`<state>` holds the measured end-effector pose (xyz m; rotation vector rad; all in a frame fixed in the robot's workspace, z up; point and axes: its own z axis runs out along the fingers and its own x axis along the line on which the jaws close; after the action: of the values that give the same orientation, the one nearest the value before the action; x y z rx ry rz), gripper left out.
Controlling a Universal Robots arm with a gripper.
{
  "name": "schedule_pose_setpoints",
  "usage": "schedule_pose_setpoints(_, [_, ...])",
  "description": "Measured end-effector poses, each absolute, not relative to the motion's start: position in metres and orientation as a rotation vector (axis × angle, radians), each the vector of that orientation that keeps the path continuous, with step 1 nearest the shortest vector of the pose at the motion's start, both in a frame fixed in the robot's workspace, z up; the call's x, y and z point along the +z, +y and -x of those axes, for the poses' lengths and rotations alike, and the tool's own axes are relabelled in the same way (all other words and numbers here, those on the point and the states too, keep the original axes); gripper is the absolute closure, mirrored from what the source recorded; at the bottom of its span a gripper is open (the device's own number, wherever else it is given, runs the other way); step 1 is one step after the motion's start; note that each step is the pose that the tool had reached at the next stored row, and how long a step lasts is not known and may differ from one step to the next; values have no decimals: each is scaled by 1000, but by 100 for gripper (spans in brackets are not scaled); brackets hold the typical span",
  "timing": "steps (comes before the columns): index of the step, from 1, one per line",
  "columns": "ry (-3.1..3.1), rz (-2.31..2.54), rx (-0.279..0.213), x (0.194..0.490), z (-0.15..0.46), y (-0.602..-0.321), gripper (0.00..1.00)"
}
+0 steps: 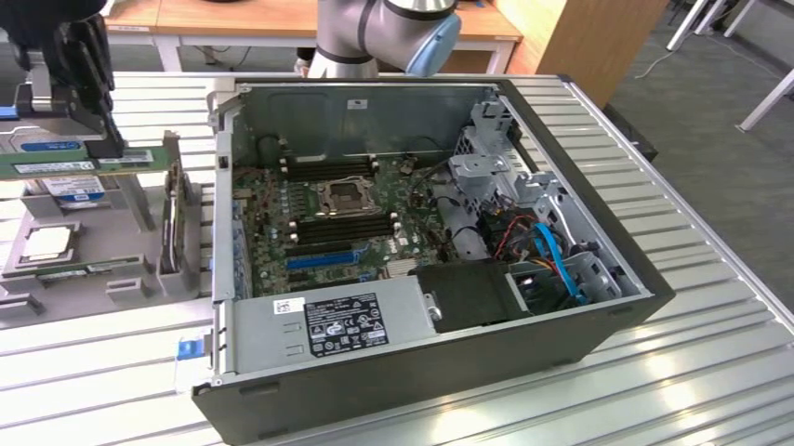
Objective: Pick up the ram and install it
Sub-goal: 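Pick up the ram and move it above insertion slot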
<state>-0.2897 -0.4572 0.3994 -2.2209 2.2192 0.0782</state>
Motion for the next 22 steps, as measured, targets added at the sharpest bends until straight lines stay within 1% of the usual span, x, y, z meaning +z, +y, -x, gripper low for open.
schedule_pose_setpoints(22, [2219, 2221, 78, 399, 260, -457, 88])
